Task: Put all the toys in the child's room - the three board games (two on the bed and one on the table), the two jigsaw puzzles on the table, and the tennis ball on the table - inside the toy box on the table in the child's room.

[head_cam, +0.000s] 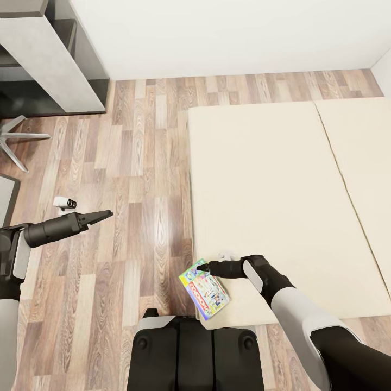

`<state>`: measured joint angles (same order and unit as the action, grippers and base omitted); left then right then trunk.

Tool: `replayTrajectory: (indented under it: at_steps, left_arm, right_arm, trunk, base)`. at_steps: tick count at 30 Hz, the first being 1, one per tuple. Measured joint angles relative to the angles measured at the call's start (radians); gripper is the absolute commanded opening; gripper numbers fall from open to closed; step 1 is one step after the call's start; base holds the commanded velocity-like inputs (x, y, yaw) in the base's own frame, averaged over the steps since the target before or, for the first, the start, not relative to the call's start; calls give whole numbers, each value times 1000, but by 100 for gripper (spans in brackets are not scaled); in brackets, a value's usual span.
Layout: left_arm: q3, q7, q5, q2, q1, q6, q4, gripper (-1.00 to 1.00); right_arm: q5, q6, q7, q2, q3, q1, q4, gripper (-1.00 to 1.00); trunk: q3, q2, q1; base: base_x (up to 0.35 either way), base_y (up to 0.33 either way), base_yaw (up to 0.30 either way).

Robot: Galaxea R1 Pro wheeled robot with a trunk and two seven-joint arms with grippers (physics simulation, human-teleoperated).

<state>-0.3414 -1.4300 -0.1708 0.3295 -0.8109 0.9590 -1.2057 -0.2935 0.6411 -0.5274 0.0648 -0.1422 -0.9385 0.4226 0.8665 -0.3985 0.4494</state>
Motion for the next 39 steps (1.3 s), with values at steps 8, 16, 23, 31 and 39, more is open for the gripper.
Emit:
replayTrajectory:
  at_steps: [8, 16, 23, 31, 39]
  left_arm:
    - [1, 0, 0, 0, 0, 0, 0, 100]
    - [1, 0, 0, 0, 0, 0, 0, 100]
    - [1, 0, 0, 0, 0, 0, 0, 100]
    - [1, 0, 0, 0, 0, -1, 0, 100]
    - [1, 0, 0, -1, 0, -2, 0, 100]
  right_arm:
    - [0, 0, 0, -1, 0, 0, 0, 100]
    - [0, 0, 0, -3, 0, 0, 0, 100]
    - [0, 0, 0, -4, 0, 0, 0, 100]
    - [0, 0, -1, -4, 1, 0, 1, 100]
    - [0, 1, -4, -6, 6, 0, 7, 100]
  trunk:
    - [0, 0, 0]
    - [0, 0, 0]
    - [0, 0, 0]
    - [0, 0, 0]
    - [0, 0, 0]
  base:
    - [0, 3, 0]
    - [0, 0, 0]
    - [0, 0, 0]
    - [0, 0, 0]
    - [0, 0, 0]
